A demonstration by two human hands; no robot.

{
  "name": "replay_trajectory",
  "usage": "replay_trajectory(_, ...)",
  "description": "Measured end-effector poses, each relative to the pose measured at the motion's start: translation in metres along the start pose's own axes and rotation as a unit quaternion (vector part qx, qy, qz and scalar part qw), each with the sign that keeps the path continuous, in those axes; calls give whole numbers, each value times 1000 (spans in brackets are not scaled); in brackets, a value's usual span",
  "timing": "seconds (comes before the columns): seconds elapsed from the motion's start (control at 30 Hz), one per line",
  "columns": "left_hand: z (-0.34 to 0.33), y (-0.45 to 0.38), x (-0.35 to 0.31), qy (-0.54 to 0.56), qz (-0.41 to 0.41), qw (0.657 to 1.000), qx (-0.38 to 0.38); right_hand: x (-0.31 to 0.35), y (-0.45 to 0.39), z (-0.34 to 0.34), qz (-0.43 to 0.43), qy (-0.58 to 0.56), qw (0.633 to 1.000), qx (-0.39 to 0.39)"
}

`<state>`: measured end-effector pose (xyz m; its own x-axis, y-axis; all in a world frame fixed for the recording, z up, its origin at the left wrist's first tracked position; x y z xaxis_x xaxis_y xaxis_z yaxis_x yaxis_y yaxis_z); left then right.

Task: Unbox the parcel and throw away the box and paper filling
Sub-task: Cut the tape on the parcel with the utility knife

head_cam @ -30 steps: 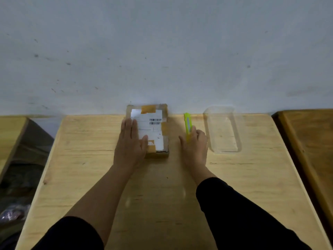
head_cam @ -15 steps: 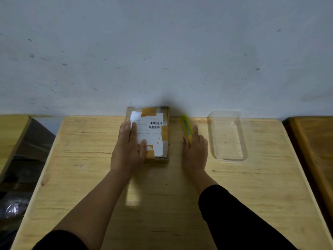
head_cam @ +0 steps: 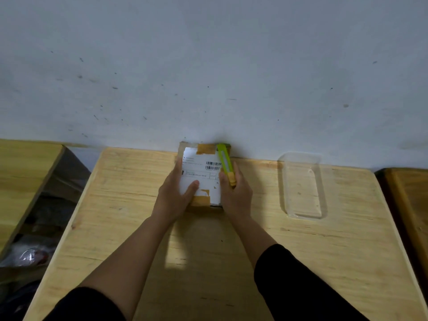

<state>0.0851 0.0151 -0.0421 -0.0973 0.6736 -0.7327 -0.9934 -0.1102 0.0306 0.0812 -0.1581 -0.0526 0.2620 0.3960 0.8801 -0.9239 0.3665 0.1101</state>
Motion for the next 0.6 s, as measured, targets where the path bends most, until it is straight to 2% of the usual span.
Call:
replay_trajectory(0.3,0,14,8,-6,-5,1000,-14,-8,13,1,-13,-10,1000,-9)
replay_trajectory(0.6,5,81,13,-8,-29,999,30,-17,93,26,-45,-2,998,-41)
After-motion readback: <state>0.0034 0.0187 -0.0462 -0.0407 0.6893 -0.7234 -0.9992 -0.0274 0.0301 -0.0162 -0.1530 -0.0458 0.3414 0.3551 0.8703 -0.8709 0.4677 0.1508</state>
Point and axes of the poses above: each hand's wrist, its own y-axis away from the middle knuckle, its own z-axis out of the back of the hand, x = y × z, the point moved 8 cm from there along -y, towards the middle knuckle, and after that the axes turned 4 degrees about -x, right-handed, at the moved point
